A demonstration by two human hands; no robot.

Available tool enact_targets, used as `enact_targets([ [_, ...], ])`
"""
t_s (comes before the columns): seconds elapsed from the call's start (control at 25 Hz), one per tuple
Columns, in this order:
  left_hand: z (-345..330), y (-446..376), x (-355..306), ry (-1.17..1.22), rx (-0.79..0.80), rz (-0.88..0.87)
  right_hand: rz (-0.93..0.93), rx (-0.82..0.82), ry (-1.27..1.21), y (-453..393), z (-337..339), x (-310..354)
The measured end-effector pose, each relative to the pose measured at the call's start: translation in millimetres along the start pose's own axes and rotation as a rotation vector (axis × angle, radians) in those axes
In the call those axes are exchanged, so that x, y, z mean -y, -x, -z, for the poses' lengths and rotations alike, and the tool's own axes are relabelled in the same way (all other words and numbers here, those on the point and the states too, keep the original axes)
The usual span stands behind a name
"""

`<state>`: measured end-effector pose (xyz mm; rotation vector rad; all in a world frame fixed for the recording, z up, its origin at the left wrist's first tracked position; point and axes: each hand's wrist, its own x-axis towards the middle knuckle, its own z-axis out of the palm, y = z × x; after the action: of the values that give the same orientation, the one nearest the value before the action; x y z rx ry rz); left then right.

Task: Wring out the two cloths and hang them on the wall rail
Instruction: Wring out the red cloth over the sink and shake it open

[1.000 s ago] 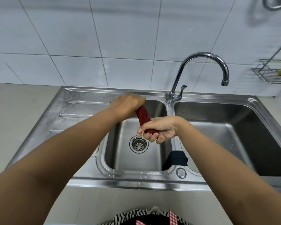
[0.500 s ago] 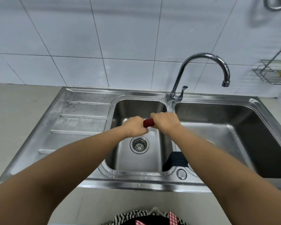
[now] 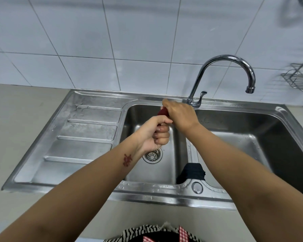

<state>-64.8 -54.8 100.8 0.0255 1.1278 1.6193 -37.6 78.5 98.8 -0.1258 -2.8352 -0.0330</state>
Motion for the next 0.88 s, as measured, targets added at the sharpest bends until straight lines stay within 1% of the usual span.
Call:
enact_targets([
  [0.16, -2, 4, -3, 0.106, 0.079, -0.004, -0.010, -0.072, -0.064, -3, 2, 2],
  [0.24, 0, 1, -2, 0.039, 0.021, -0.016, -0.042, -0.029, -0.037, -2, 0, 3],
  [0.32, 7, -6, -4, -0.162, -0.117, -0.078, -0.110, 0.052, -0.079, 0, -7, 1],
  [0.36, 11, -9, -7, -0.278, -0.189, -0.115, -0.167, 0.079, -0.162, 0, -10, 0],
  [0.44, 24, -16, -12, -0.442, -0.307, -0.167, -0.298, 0.093, -0.413, 3, -16, -3],
  [0.52, 36, -21, -15, -0.509, -0.387, -0.196, -0.383, 0.102, -0.619, 4, -19, -7],
  [0.64, 47, -25, -18, -0.572, -0.438, -0.195, -0.449, 0.110, -0.796, 6, -24, -11],
  [0.72, 51, -26, -17, -0.615, -0.442, -0.198, -0.474, 0.092, -0.821, 6, -25, -14],
  [0.88, 57, -27, -17, -0.788, -0.466, -0.306, -0.408, 0.103, -0.620, 8, -20, -20],
])
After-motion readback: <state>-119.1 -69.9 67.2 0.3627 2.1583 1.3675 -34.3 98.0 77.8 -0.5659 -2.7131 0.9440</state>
